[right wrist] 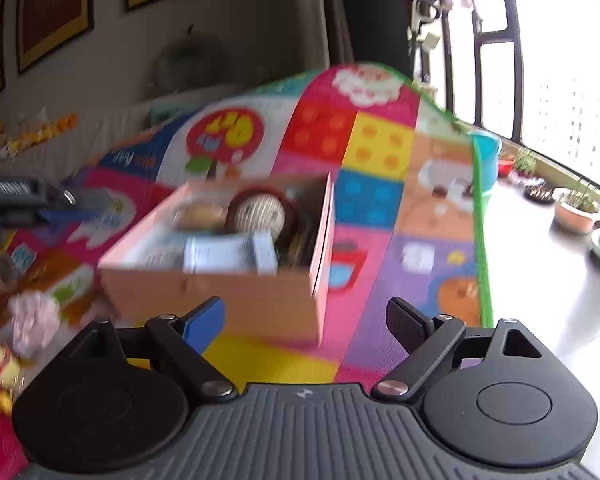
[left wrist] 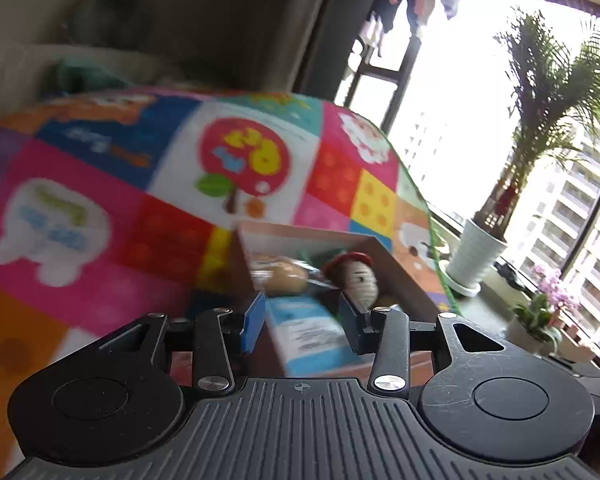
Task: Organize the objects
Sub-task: 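Grasp the red plastic lens toy on the mat with the left gripper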
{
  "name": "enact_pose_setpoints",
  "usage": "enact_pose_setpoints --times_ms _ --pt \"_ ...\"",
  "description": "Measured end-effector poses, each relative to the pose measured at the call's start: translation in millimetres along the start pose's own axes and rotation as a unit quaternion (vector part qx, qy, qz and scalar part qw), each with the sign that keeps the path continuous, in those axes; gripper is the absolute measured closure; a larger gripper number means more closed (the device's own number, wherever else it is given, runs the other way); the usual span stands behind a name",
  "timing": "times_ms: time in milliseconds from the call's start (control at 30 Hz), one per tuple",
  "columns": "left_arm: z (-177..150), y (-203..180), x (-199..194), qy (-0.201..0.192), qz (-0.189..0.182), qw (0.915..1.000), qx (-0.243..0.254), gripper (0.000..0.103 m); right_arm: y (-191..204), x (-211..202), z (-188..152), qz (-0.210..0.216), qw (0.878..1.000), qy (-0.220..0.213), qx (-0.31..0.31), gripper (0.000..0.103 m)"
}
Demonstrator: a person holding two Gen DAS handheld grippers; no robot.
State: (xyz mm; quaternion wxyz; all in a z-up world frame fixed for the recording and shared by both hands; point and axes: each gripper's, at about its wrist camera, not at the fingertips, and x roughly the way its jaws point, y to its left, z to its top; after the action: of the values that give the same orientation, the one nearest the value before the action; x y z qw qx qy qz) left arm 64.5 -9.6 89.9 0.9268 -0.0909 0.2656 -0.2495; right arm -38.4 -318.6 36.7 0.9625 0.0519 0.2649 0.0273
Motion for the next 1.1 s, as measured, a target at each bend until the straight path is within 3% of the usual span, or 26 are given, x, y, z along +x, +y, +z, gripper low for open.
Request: enact_pose_setpoints --times_ms 133,267,367,467,567,800,1000,1100 --pt "-10.9 24.3 -48.7 -0.027 0.064 0.9973 -0.021 0.058 -9.1 6.7 -17.8 0.008 0.998 0.026 0.049 0.012" --pt "-26.4 59.1 -93.9 -0.038 0.136 0.9863 -0.085 0.058 -9.6 14.3 -27.7 0.001 0.996 0.023 0.082 0.011" --pt "-45.3 64.0 -106.3 0.004 0.137 0.9878 -0.074 0.058 -7.8 10.6 -28.0 -0.013 0.997 -0.002 0.079 0.003" --pt "-67.2 50.7 -105.2 0.052 0.119 0.9901 -0.052 0.058 -10.1 6.1 -29.1 -0.011 0.996 -0.017 0.085 0.003" --pt "-86.9 39.6 -107.5 0.073 0.121 0.9881 -0.06 0.058 -10.7 3.1 -29.3 -0.016 0.996 -0.026 0.087 0.002" --pt "-100.5 28.2 -104.9 0.097 0.201 0.9746 -0.012 0.053 -7.5 0.4 -28.8 -0.017 0.996 -0.031 0.079 0.0" --pt "-104.4 32.9 -102.2 0.107 0.143 0.9834 -0.032 0.057 -7.3 0.5 -29.1 -0.015 0.996 -0.029 0.079 0.0" --pt "-106.8 22.3 -94.1 0.108 0.118 0.987 -0.007 0.057 -6.5 0.1 -29.3 -0.014 0.996 -0.029 0.078 0.0"
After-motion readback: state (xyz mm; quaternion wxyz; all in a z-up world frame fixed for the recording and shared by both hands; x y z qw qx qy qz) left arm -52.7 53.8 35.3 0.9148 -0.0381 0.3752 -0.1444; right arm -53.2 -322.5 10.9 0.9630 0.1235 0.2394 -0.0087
